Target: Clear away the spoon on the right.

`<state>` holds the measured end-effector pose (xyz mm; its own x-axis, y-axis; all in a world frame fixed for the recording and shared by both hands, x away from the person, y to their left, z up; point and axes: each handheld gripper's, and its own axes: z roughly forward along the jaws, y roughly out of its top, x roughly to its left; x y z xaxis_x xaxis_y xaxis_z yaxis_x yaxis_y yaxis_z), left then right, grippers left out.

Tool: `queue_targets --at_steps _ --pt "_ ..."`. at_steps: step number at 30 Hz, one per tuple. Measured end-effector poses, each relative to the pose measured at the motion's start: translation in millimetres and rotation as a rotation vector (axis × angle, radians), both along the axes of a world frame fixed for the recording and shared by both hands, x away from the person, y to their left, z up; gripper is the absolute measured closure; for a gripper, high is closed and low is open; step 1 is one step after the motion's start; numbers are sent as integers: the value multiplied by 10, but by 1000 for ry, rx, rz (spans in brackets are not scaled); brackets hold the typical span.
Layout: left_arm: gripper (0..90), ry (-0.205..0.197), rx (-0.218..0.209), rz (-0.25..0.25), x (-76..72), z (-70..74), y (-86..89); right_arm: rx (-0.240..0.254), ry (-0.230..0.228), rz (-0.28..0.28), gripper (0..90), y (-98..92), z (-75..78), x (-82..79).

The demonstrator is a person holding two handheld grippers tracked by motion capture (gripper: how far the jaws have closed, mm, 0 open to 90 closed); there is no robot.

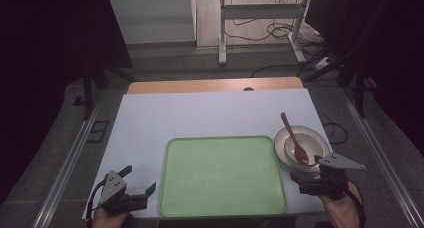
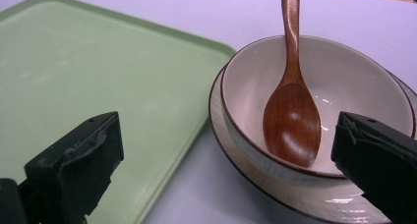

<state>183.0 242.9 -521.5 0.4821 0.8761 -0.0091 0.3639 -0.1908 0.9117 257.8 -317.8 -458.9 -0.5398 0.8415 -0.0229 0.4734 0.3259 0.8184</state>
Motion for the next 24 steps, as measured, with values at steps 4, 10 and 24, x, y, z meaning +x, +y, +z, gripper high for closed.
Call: queue_targets --at_steps 4,10,24 --pt "18 0 -3 0 -1 0 4 8 19 11 0 0 21 47" --pt "18 0 -3 1 -2 0 3 20 42 26 0 10 54 140" --pt "18 0 1 0 -2 1 -1 17 50 32 0 85 136 342"
